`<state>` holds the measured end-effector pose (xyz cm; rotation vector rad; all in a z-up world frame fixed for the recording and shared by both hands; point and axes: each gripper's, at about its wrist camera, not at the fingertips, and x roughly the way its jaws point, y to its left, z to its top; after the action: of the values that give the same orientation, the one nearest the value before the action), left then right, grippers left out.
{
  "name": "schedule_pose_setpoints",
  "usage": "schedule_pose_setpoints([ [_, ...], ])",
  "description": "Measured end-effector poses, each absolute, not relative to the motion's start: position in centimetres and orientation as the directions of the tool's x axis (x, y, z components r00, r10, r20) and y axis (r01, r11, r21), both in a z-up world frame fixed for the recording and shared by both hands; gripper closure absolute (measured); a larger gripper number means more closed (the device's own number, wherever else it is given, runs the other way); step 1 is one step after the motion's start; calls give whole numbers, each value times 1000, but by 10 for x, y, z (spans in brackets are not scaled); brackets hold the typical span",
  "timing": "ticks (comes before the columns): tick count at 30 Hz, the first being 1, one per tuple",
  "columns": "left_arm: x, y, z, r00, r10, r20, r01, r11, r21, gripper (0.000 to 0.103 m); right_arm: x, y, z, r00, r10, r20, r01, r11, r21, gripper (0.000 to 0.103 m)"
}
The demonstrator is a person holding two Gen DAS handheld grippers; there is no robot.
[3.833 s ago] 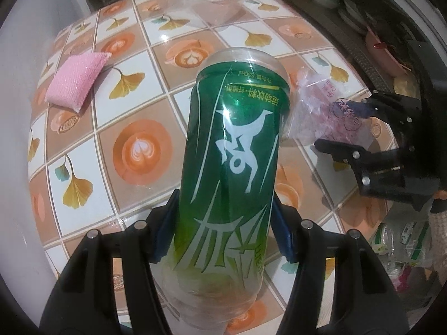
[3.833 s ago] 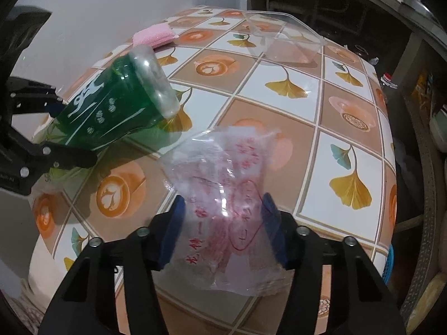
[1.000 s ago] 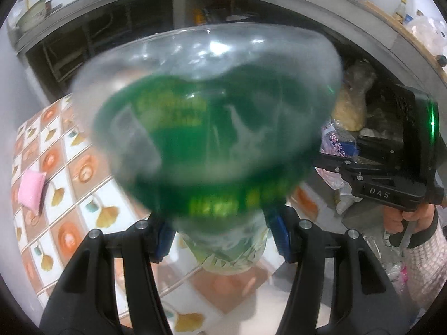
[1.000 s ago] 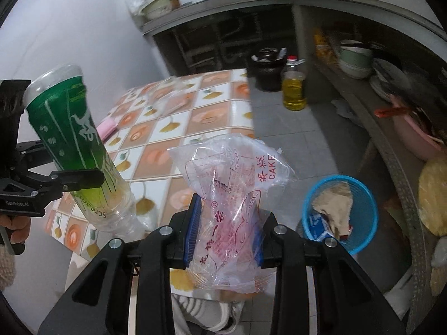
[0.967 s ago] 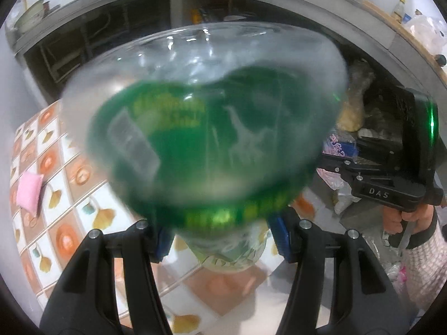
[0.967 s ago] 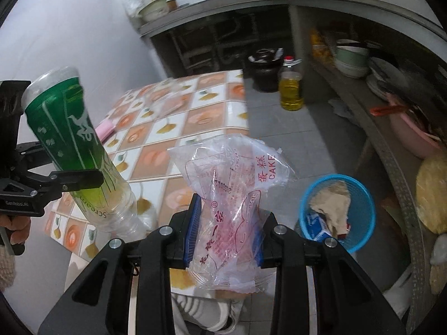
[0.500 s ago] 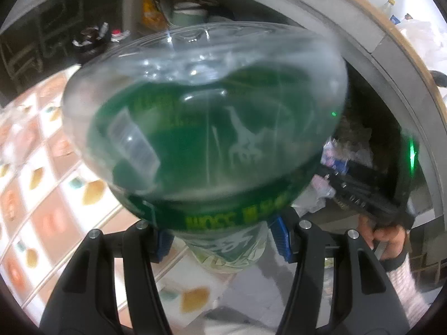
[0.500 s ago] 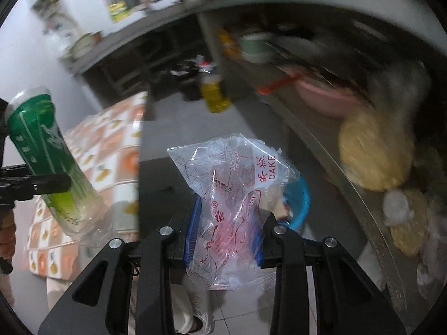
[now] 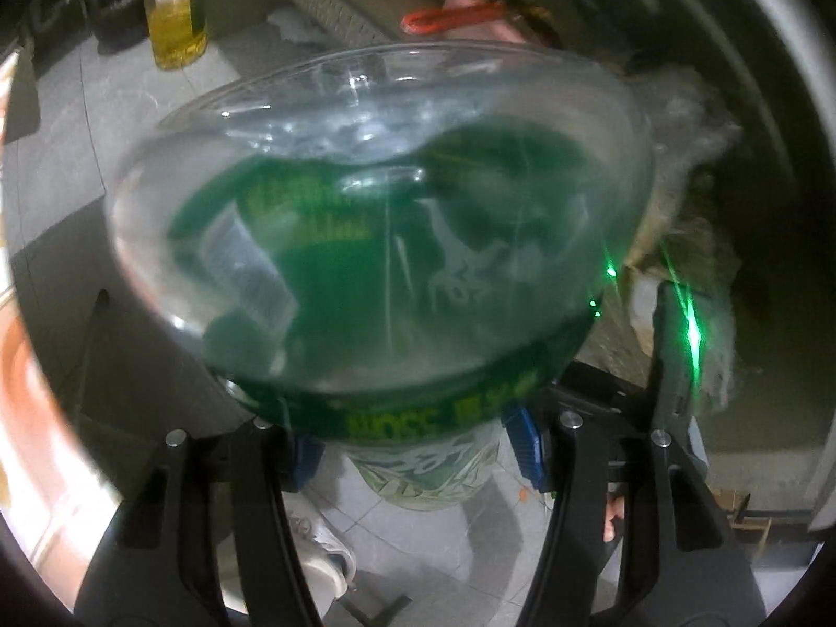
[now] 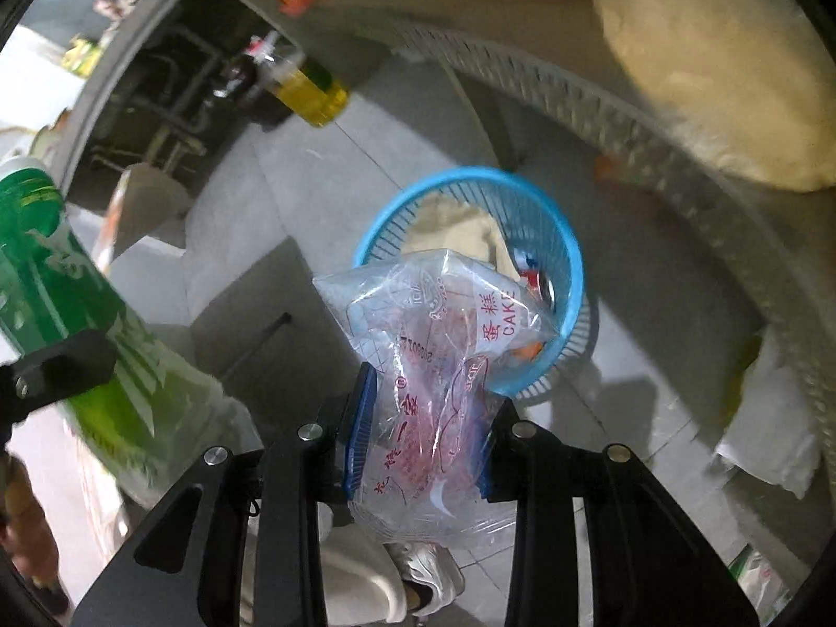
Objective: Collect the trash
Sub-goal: 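Open both tools over the wastebasket, dropping the can and bag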
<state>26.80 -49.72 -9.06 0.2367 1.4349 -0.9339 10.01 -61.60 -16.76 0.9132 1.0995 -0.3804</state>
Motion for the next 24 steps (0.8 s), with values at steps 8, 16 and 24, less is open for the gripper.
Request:
schedule_pose_setpoints([
  [8, 301, -529, -129, -149, -409, -900, 598, 688, -411, 33, 148, -660, -233, 408, 189, -893, 745, 497, 445, 47],
  [16, 296, -524, -111, -115, -451, -885, 625, 660, -418, 32, 161, -665, -252, 381, 133, -915, 755, 526, 391, 37],
  [24, 287, -491, -68, -54, -500, -865, 651, 639, -410, 31, 144, -665, -238, 441, 93, -893, 747, 514, 422, 36],
])
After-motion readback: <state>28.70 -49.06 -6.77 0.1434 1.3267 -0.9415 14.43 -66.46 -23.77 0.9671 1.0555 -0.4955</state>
